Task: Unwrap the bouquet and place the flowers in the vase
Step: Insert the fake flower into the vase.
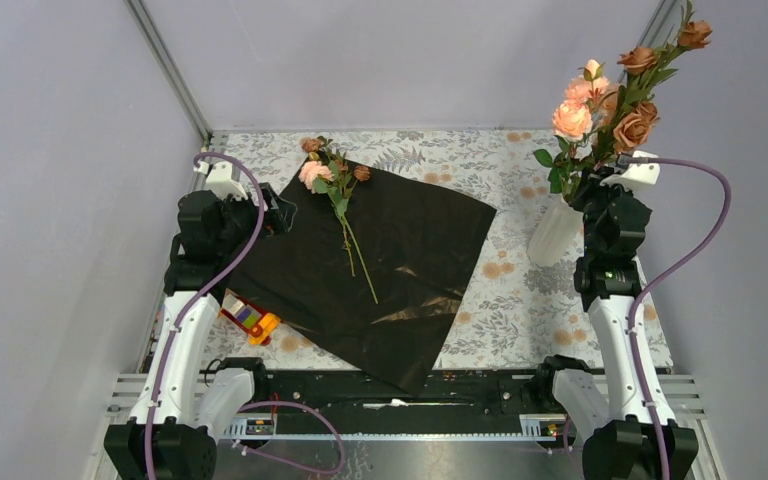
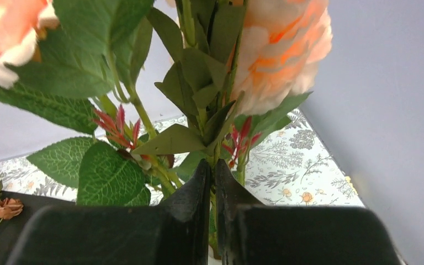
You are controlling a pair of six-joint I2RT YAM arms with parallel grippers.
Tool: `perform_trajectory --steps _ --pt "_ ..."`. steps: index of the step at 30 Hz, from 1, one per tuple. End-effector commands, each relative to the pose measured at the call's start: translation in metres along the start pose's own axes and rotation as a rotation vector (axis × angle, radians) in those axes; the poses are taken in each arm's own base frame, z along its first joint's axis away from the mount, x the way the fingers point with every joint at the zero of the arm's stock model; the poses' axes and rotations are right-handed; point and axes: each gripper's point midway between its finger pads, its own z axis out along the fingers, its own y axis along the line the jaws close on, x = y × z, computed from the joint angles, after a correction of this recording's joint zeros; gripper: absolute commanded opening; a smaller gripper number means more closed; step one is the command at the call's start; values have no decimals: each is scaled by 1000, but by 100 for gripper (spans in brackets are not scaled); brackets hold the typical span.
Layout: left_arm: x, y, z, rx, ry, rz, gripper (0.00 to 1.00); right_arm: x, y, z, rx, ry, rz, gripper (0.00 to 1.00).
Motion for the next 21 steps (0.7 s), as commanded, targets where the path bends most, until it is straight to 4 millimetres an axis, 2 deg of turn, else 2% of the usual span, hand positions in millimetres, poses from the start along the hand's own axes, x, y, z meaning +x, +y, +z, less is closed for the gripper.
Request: perform_trajectory --steps 1,11,21 --pt "-9 -4 1 24 -39 10 92 -7 4 -6 -24 -37 19 0" --pt "-7 -9 4 56 -29 -5 92 27 -3 -15 1 18 62 0" --pt "-6 -10 4 67 -26 -11 92 50 0 -18 -10 70 99 3"
